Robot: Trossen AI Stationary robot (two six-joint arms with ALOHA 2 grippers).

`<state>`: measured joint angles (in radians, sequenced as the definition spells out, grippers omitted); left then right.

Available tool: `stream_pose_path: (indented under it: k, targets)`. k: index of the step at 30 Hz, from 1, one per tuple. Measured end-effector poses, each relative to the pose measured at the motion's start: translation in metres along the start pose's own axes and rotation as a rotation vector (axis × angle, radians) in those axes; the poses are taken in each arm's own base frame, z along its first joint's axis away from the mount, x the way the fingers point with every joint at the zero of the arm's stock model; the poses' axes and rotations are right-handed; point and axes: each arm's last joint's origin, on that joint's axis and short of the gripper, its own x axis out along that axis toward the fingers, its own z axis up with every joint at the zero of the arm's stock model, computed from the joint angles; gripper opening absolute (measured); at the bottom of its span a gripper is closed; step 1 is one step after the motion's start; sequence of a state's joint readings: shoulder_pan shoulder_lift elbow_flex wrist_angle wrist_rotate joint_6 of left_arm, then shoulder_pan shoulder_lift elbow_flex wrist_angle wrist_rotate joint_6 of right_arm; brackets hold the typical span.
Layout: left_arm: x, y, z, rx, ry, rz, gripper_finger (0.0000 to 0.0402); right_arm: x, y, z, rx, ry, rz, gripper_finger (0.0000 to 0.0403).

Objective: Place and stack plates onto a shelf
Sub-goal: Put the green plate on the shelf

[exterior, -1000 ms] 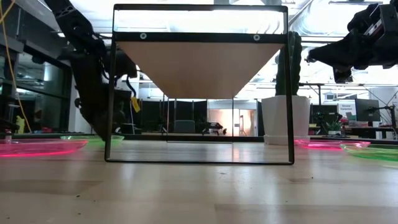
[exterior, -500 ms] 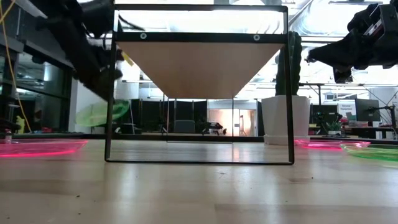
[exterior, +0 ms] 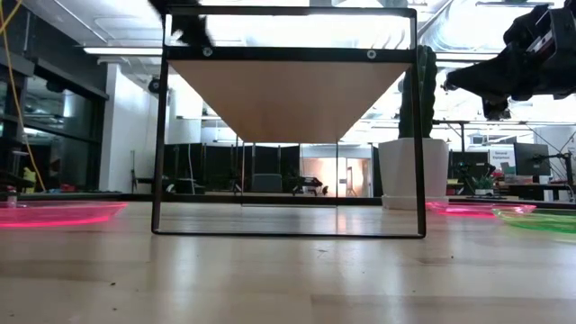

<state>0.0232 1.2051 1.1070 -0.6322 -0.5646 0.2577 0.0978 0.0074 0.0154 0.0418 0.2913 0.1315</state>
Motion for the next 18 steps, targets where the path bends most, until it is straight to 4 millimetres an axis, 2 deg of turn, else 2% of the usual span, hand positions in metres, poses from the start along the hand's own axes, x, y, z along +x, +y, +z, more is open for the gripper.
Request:
stream_pose_path:
  k: [4, 7, 9, 13, 18]
  targets:
    - [0.011, -0.019, 0.032, 0.320, -0.026, -0.075, 0.0000, 0.000, 0.000, 0.000, -0.001, 0.000, 0.000, 0.0000]
    - [0.025, -0.037, 0.042, 0.533, 0.002, -0.110, 0.0000, 0.000, 0.000, 0.000, -0.001, 0.000, 0.000, 0.0000]
    - [0.036, -0.048, 0.044, 0.608, 0.021, -0.126, 0.0000, 0.000, 0.000, 0.000, 0.000, 0.000, 0.000, 0.0000]
    - [0.056, -0.063, 0.042, 0.674, 0.079, -0.146, 0.0000, 0.000, 0.000, 0.000, 0.001, 0.000, 0.001, 0.0000]
    - [0.073, -0.060, 0.039, 0.623, 0.116, -0.147, 0.0000, 0.000, 0.000, 0.000, 0.000, 0.000, 0.002, 0.0000]
